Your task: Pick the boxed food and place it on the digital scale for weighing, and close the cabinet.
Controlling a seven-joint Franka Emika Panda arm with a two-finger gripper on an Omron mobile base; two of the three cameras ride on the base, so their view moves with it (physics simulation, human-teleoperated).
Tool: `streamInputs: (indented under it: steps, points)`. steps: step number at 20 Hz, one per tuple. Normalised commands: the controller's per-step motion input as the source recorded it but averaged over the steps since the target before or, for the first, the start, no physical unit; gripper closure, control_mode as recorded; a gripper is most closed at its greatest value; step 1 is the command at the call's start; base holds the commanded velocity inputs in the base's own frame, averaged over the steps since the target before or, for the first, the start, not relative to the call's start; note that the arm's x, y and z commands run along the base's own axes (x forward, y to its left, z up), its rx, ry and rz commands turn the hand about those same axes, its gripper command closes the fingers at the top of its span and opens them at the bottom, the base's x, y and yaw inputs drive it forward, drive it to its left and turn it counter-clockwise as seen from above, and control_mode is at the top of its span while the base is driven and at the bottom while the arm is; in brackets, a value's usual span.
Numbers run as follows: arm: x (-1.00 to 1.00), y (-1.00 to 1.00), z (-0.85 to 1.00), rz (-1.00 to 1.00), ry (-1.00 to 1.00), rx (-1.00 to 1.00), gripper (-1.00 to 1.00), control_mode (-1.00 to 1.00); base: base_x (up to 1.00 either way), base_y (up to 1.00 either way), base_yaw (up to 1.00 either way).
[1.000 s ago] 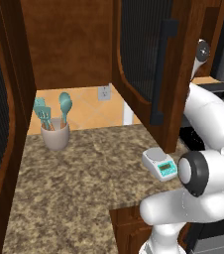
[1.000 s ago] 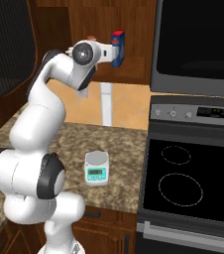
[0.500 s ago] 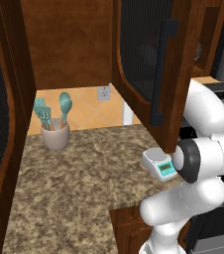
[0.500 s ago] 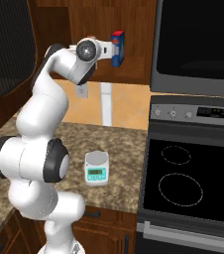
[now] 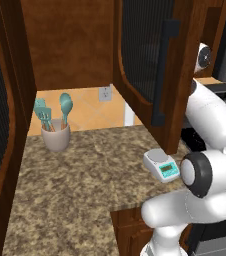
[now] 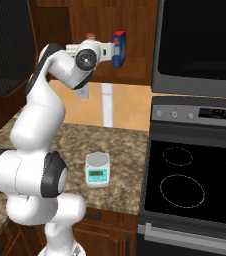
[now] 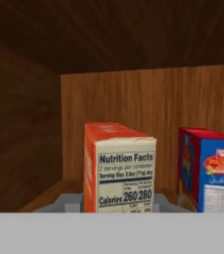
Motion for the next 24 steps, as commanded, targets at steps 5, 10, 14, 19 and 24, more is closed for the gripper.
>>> streamInputs:
  steps: [5, 10, 14, 19, 24]
  points:
    - [-1.00, 0.31, 0.00, 0.00, -0.45, 0.00, 1.00, -1.00, 0.00, 0.00, 0.00]
    - [-1.00, 0.20, 0.00, 0.00, -0.43, 0.00, 1.00, -1.00, 0.00, 0.00, 0.00]
    - [-1.00, -0.05, 0.01, 0.00, -0.25, 0.00, 1.00, -1.00, 0.00, 0.00, 0.00]
    - [-1.00, -0.57, 0.16, 0.03, -0.01, 0.00, 1.00, -1.00, 0.00, 0.00, 0.00]
    - [-1.00, -0.81, 0.15, 0.13, 0.13, 0.00, 1.00, -1.00, 0.00, 0.00, 0.00]
